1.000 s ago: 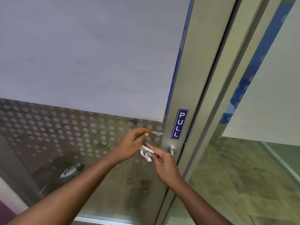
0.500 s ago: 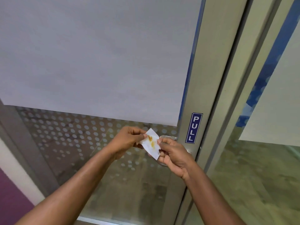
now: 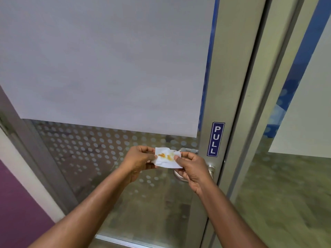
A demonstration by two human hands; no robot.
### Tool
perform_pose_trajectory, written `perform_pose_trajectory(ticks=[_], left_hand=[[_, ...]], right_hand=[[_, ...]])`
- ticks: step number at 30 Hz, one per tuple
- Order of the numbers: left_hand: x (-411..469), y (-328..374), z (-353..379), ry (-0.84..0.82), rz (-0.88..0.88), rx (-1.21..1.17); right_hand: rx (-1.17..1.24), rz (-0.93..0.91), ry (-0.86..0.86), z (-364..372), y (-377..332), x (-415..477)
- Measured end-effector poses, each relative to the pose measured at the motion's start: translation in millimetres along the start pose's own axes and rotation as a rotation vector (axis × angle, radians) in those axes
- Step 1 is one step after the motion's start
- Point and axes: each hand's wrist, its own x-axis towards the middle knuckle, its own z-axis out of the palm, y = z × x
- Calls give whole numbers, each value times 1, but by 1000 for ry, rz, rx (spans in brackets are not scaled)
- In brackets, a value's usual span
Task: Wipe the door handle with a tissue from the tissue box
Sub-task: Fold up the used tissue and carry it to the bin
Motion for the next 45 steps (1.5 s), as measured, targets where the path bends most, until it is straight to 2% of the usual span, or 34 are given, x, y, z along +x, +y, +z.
perform_pose_trajectory(ticks=[3,8,15,24,29,39,42,45], left_hand=[[-3,6,0,33,16,12],[-11,3,3,161,92,109],[-21,-11,-17,295,144,45],[-39,-28,-74,474,64,-73],[-51,-35,-117,538,29,-230],[-70,-46,-236,445,-131,-615],[-69,-53,-274,509,-173,-615],[-67,-62,-307,577,-181,-623]], right_hand=[[-47,-17,34,6,-5,5],[-525,-370,223,27,1,11],[-634,-590,162,70,24,10],[-625,-562,28,132,60,-4],[-640,-573,-145,172,88,-15],[-778,-654,-337,277,149,-37],[-797,-646,-341,304,162,-43],[-712,-566,-301,327,174,-43]])
